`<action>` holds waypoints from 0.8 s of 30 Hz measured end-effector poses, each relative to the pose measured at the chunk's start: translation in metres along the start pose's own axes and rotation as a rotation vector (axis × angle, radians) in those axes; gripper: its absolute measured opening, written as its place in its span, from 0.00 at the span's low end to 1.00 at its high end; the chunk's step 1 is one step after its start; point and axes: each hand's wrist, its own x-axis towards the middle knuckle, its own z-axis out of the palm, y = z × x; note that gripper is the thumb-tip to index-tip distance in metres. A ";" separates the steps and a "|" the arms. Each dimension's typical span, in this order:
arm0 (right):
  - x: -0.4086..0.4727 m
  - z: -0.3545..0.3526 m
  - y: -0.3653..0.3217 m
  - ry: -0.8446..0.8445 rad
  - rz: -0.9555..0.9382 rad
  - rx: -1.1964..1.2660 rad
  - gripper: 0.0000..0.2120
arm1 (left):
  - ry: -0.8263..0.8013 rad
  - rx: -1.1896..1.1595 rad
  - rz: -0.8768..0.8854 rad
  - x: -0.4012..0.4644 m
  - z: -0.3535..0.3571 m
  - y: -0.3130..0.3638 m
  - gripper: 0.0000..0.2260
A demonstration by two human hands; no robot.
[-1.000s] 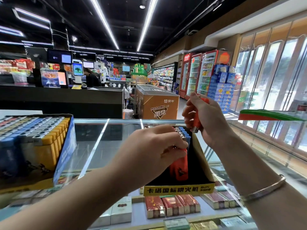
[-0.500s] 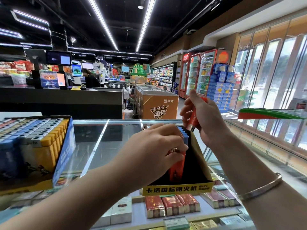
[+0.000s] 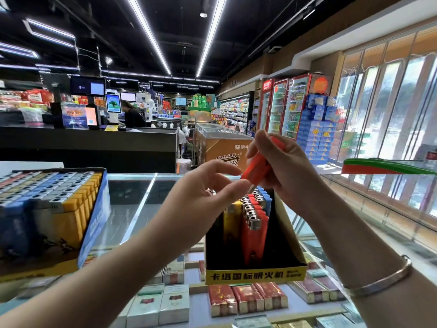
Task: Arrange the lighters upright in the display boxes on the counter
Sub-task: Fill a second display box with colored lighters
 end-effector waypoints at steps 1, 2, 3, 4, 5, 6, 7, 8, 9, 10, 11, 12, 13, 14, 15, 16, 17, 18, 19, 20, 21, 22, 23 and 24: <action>0.000 0.002 0.000 -0.015 -0.008 0.003 0.16 | 0.011 -0.023 0.000 0.000 -0.001 0.001 0.14; 0.000 0.004 -0.001 -0.032 -0.015 0.023 0.15 | 0.022 -0.051 0.003 0.000 -0.001 0.001 0.12; 0.000 0.004 -0.002 -0.048 -0.020 0.049 0.14 | 0.040 -0.093 -0.002 0.001 -0.002 0.002 0.09; 0.000 0.004 -0.002 -0.062 -0.021 0.075 0.12 | 0.072 -0.145 -0.015 0.002 -0.003 0.002 0.08; 0.000 0.004 -0.003 -0.072 -0.018 0.094 0.11 | 0.111 -0.193 -0.035 0.003 -0.004 0.002 0.07; 0.000 0.005 -0.004 -0.078 -0.015 0.101 0.09 | 0.146 -0.238 -0.055 0.004 -0.005 0.002 0.07; 0.000 0.006 -0.004 -0.075 -0.016 0.097 0.08 | 0.165 -0.279 -0.077 0.005 -0.007 0.003 0.08; -0.001 0.007 -0.004 -0.062 -0.021 0.090 0.07 | 0.164 -0.314 -0.099 0.006 -0.008 0.004 0.10; -0.001 0.008 -0.004 -0.047 -0.030 0.090 0.06 | 0.145 -0.341 -0.123 0.005 -0.008 0.005 0.11; -0.001 0.009 -0.004 -0.034 -0.039 0.100 0.05 | 0.126 -0.359 -0.136 0.005 -0.008 0.006 0.12; -0.001 0.009 -0.004 -0.029 -0.044 0.117 0.05 | 0.119 -0.370 -0.138 0.005 -0.008 0.007 0.12; -0.001 0.009 -0.004 -0.033 -0.044 0.134 0.06 | 0.132 -0.375 -0.125 0.005 -0.008 0.008 0.11; -0.001 0.008 -0.005 -0.042 -0.040 0.141 0.06 | 0.155 -0.382 -0.106 0.005 -0.008 0.009 0.10; -0.001 0.008 -0.004 -0.043 -0.037 0.130 0.07 | 0.182 -0.392 -0.081 0.006 -0.009 0.009 0.09; 0.000 0.007 -0.004 -0.026 -0.033 0.093 0.08 | 0.200 -0.399 -0.053 0.006 -0.010 0.010 0.08; 0.001 0.005 -0.002 0.011 -0.023 0.035 0.09 | 0.208 -0.388 -0.017 0.006 -0.011 0.011 0.08; 0.002 0.002 0.000 0.065 -0.006 -0.039 0.10 | 0.202 -0.348 0.028 0.005 -0.012 0.013 0.08; 0.003 -0.002 0.003 0.132 0.021 -0.118 0.12 | 0.180 -0.279 0.086 0.003 -0.013 0.014 0.09; 0.004 -0.006 0.006 0.203 0.063 -0.187 0.13 | 0.135 -0.198 0.146 0.001 -0.012 0.015 0.10; 0.005 -0.010 0.009 0.266 0.115 -0.237 0.14 | 0.077 -0.113 0.198 -0.002 -0.010 0.016 0.10; 0.005 -0.013 0.011 0.308 0.168 -0.265 0.15 | 0.014 -0.031 0.235 -0.005 -0.006 0.016 0.10; 0.005 -0.015 0.013 0.325 0.207 -0.278 0.15 | -0.034 0.065 0.269 -0.007 -0.003 0.016 0.09; 0.005 -0.015 0.014 0.326 0.224 -0.289 0.15 | -0.058 0.164 0.306 -0.009 0.001 0.015 0.09; 0.005 -0.015 0.016 0.324 0.224 -0.307 0.15 | -0.058 0.259 0.346 -0.011 0.003 0.014 0.10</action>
